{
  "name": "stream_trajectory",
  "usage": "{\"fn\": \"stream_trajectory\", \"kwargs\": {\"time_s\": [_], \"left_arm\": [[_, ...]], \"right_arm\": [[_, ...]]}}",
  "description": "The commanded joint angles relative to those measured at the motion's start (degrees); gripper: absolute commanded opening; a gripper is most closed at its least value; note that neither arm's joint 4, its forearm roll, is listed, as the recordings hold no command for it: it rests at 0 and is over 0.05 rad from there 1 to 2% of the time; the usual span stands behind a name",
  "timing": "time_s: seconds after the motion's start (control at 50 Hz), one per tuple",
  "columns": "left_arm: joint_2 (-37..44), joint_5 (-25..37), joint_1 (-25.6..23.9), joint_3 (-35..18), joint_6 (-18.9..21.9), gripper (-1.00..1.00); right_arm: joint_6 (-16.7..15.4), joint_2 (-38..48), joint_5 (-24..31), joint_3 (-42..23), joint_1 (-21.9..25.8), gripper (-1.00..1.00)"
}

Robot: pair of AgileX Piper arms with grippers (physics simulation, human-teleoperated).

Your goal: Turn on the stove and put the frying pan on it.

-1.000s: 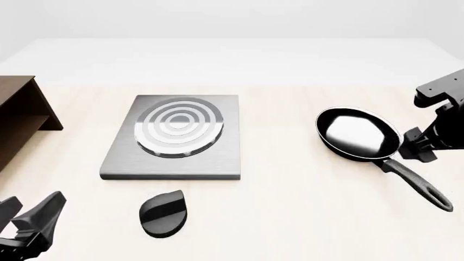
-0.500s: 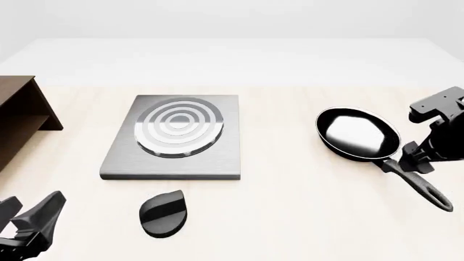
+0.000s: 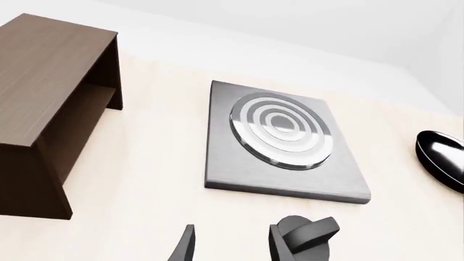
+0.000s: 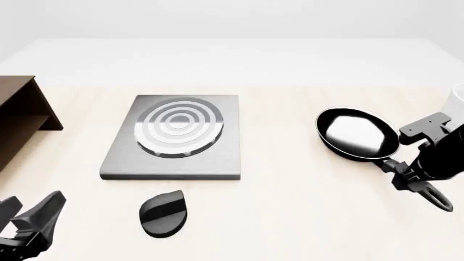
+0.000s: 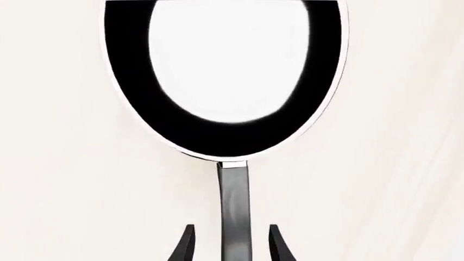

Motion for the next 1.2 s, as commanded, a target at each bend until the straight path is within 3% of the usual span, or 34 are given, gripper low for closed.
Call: {"fn": "stream_trajectory", "kwargs": {"time_s": [0.02,0.56,0.58,0.8,0.96,1.2], "left_arm": [[0.0,0.0,-0.1,0.0,0.0,1.00],[0.0,0.0,-0.1,0.0,0.0,1.00],[0.0,0.0,-0.1,0.0,-0.1,1.00],[0.0,0.0,0.0,0.0,-0.1,1.00],[0.0,-0.1,-0.1,0.0,-0.1,1.00],[0.0,-0.2,-0.2,0.0,-0.1,1.00]], "right_arm": [[-1.2,3.3,-3.4,1.7,-1.6,1.00],[-1.2,7.0,-6.5,3.2,-1.9,1.00],[-1.4,6.8,-6.5,3.1,-2.2,-1.00],[-0.3,2.3,-2.8,1.3,-1.5,-1.00],[-1.5,-3.9,2.0,-0.2,-1.1,-1.00],[-0.3,-10.4,7.2,-1.9,4.3,-1.00]]}}
